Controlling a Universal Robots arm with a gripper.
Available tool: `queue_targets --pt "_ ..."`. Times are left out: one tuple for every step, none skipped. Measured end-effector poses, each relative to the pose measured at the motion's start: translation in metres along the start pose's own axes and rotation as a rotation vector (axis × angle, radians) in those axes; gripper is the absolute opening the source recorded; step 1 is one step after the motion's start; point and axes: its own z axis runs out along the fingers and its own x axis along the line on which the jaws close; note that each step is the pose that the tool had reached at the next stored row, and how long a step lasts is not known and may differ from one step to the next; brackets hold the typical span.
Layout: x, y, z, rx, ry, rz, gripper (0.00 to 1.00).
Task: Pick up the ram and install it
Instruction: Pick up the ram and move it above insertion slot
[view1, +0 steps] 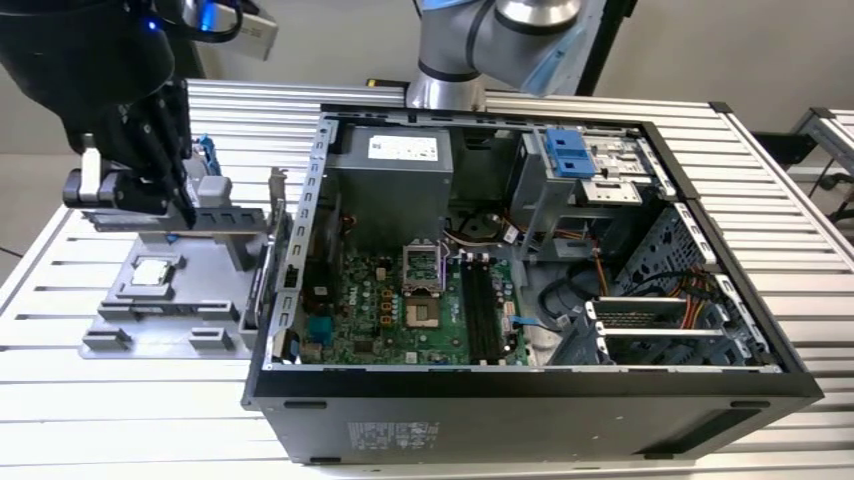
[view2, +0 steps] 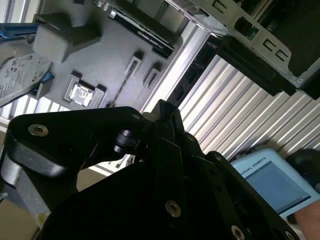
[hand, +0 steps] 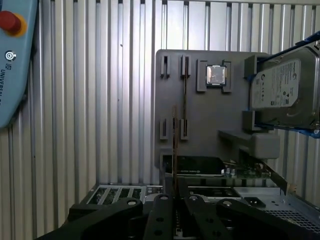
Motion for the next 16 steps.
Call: queue_targets --pt "0.0 -0.0022 0.0 0.0 0.0 0.0 0.0" --pt "0.0 -0.0046 -0.0001 0.0 0.0 0.0 0.0" --pt "0.0 -0.0067 -0.0001 -0.0001 0.0001 0.0 0.0" --pt "0.0 -0.0087 -0.0001 0.0 0.0 0.0 0.0" --pt "0.0 -0.0108 -0.0001 0.0 0.0 0.0 0.0" --pt "0.0 -0.013 -0.0001 0.0 0.0 0.0 0.0" --pt "0.0 -0.0152 -0.0002 -0.0001 0.0001 0.0 0.0" --pt "0.0 -0.0173 -0.0002 -0.0001 0.0001 0.0 0.0" --pt "0.0 -0.0194 -0.0002 -0.0001 0.0001 0.0 0.0" --pt "0.0 -0.0217 -0.0002 -0.0001 0.0 0.0 0.0" --pt "0.0 -0.0241 -0.0003 -0.0002 0.0001 0.0 0.0" --pt "0.0 -0.0264 -0.0002 -0.0001 0.0 0.0 0.0" --pt "0.0 -0.0288 -0.0003 -0.0002 0.0001 0.0 0.0" --pt "0.0 -0.0309 -0.0002 -0.0001 0.0 0.0 0.0" --pt "0.0 -0.0332 -0.0003 -0.0002 0.0001 0.0 0.0" --pt "0.0 -0.0353 -0.0003 -0.0002 0.0 0.0 0.0"
